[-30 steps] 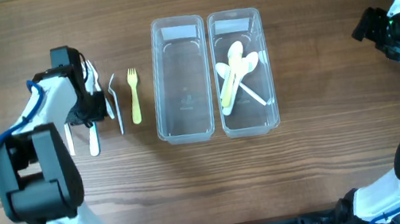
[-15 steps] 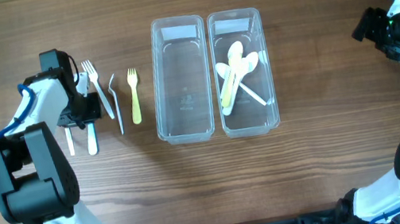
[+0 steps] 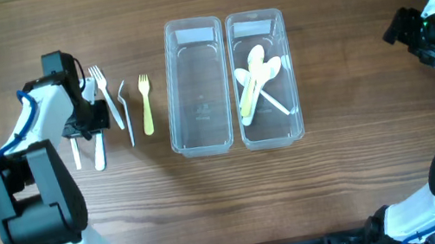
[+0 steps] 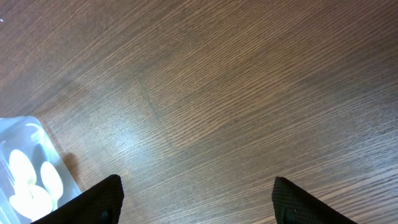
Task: Pack container
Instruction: 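Align left gripper over the light-blue fork and grasp it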
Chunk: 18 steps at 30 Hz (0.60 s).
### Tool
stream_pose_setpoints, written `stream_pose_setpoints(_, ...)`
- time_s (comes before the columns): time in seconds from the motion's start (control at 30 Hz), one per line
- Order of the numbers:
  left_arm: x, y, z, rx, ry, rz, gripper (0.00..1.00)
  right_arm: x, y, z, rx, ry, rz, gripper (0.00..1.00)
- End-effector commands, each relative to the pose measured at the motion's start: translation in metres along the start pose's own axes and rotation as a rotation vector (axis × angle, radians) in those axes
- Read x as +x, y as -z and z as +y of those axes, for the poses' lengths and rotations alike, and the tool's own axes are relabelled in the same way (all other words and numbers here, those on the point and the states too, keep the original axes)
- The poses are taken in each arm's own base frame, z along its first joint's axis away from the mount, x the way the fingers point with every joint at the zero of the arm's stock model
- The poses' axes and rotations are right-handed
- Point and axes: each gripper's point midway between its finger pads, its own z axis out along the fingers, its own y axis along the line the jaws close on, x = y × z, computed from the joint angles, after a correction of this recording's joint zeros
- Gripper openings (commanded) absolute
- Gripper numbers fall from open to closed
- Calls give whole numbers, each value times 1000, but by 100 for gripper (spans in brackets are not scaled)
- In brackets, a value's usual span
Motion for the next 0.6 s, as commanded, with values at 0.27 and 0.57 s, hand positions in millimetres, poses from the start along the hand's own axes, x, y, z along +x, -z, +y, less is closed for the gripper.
stream_pose_setpoints(0.27, -19, 28, -4, -6, -17, -118, 45, 1, -4, 3, -16, 9, 7, 77)
stream_pose_setpoints(0.57, -30, -3, -5, -5, -21, -113, 53, 1, -4, 3, -15, 11, 9, 76)
